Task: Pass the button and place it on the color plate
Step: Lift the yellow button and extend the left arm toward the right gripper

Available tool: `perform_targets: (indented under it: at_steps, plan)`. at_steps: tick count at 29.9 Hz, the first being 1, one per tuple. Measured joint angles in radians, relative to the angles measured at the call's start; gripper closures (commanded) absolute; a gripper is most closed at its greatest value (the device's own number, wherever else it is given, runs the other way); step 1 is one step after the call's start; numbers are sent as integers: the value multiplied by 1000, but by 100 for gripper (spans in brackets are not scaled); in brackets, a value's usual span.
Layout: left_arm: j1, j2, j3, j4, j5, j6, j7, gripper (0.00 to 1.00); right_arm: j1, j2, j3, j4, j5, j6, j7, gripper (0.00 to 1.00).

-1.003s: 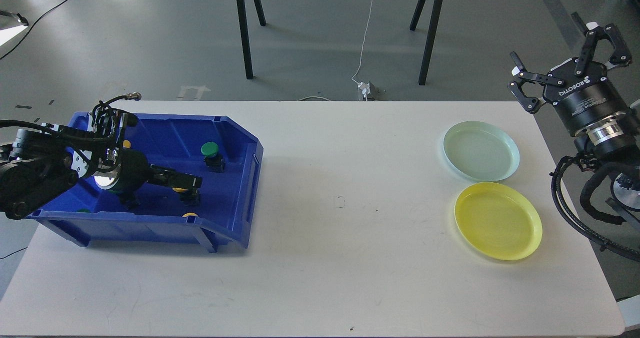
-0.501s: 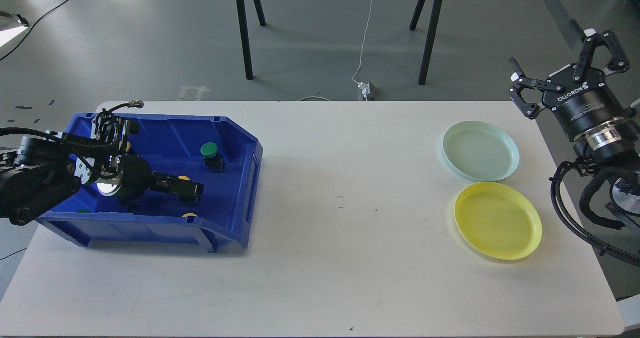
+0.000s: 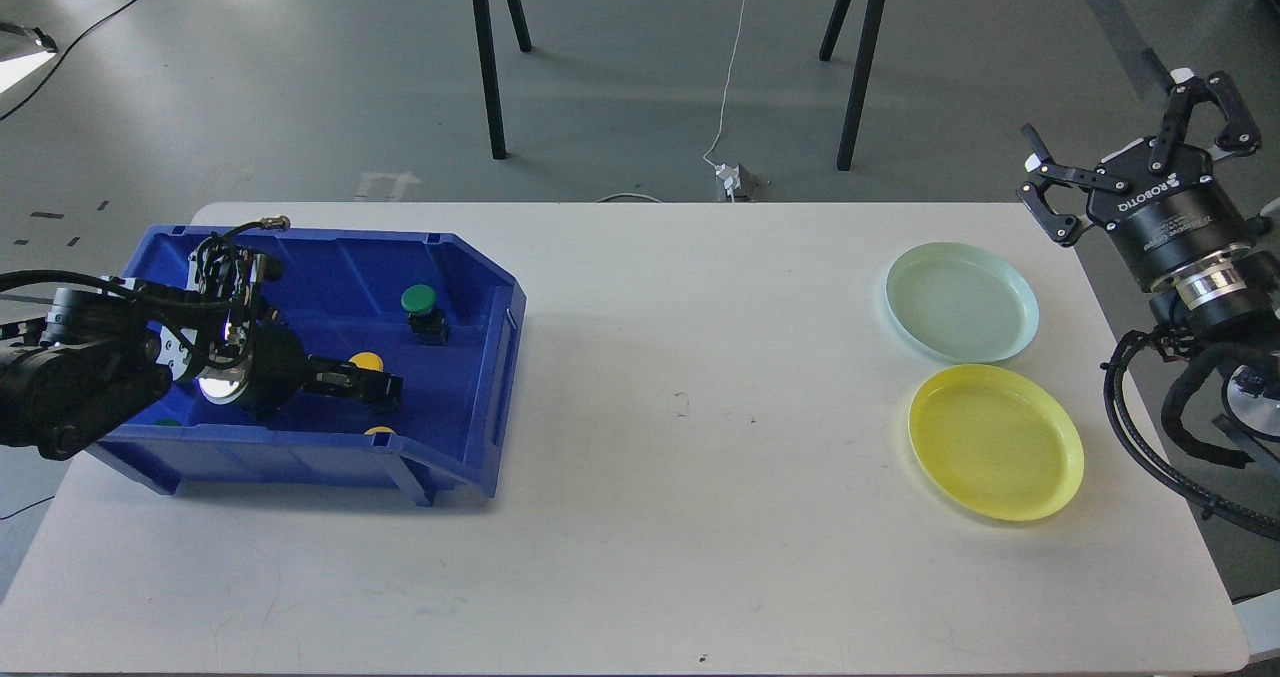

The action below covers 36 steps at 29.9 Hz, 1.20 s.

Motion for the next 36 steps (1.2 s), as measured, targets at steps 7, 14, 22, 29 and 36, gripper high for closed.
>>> perform_targets:
  at_steps: [7,14,22,29,36]
  plan:
    - [-2,-1,-4,0,0,0,0,89,-20,0,4,0,0,0,2,0]
    - [-15,13,-26,-21,-6,0,0,89,-32,0,18,0,0,0,7,0]
    - [-84,190,-88,-238,-31,0,0,89,-34,5,23,-9,0,0,7,0]
    - [-95,410,-166,-516,-69,0,0,89,-41,3,24,-17,2,0,8,0]
    - [-95,477,-286,-616,-290,0,0,89,-43,8,94,-38,2,0,19,0]
